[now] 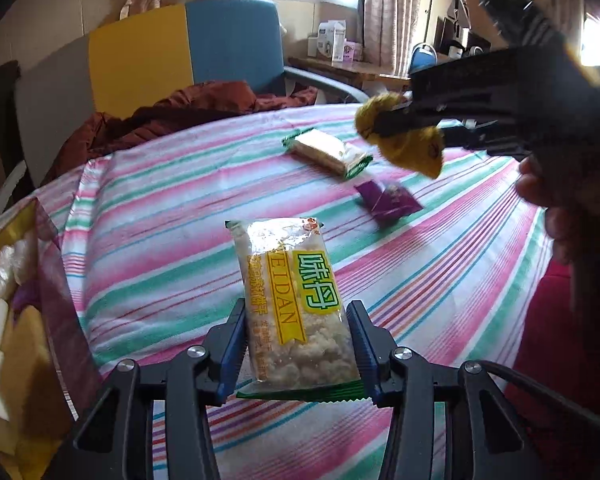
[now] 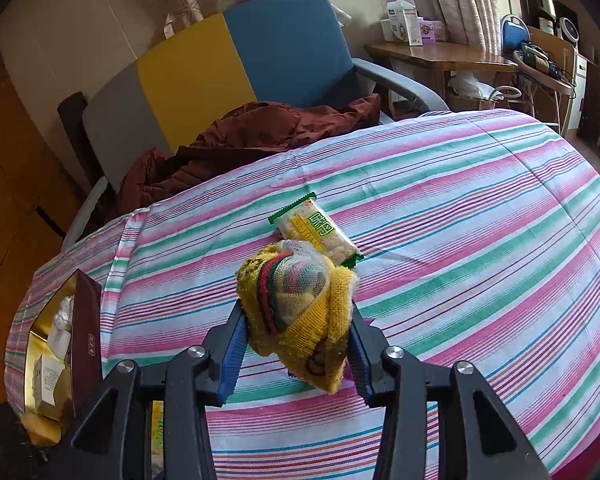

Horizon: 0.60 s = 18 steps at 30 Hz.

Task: Organize objects
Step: 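Carry the WEIDAN packet and plush toy into the gold tray and open both tools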

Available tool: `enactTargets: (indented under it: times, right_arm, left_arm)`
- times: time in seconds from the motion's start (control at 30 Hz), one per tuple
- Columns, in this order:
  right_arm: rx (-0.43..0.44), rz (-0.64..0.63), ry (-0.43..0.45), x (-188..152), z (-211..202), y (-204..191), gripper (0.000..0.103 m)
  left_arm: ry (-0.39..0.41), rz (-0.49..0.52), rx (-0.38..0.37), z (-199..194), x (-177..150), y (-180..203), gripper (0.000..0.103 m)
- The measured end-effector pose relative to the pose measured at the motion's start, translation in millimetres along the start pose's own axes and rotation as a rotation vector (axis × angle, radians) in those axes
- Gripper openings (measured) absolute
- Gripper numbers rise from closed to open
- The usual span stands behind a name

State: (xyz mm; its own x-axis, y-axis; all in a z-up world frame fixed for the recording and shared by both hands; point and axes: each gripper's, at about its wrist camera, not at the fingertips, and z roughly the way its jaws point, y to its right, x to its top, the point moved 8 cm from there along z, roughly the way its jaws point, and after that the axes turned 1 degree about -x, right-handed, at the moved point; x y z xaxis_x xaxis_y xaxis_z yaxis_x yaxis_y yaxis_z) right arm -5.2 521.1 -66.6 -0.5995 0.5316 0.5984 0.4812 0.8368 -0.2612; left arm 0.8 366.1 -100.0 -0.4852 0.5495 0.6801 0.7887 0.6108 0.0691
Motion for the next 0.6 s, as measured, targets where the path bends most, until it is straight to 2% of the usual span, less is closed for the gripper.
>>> enactTargets:
  times: [0.17, 0.3, 0.47, 0.6]
  right_arm:
    - [0.026, -0.054, -0.011, -4.6, 1.3, -14.6, 0.045]
    - [0.027, -0.116, -0.022, -10.3, 3.4, -27.7, 0.045]
    - [0.017, -0.180, -0.036, -18.0, 6.1, -40.9, 0.045]
    - [0.040, -0.241, -0.064, -29.2, 6.8, -62.6, 0.045]
  left_arm:
    - [0.045, -0.018, 0.007, -32.6, 8.8, -3.9, 0.049]
    - [0.079, -0.066, 0.015, -59.1, 12.6, -20.9, 0.049]
    - [0.122, -0.138, 0.035, -93.1, 10.6, -54.5, 0.049]
    - [0.150, -0.208, 0.072, -119.2, 3.0, -92.1, 0.049]
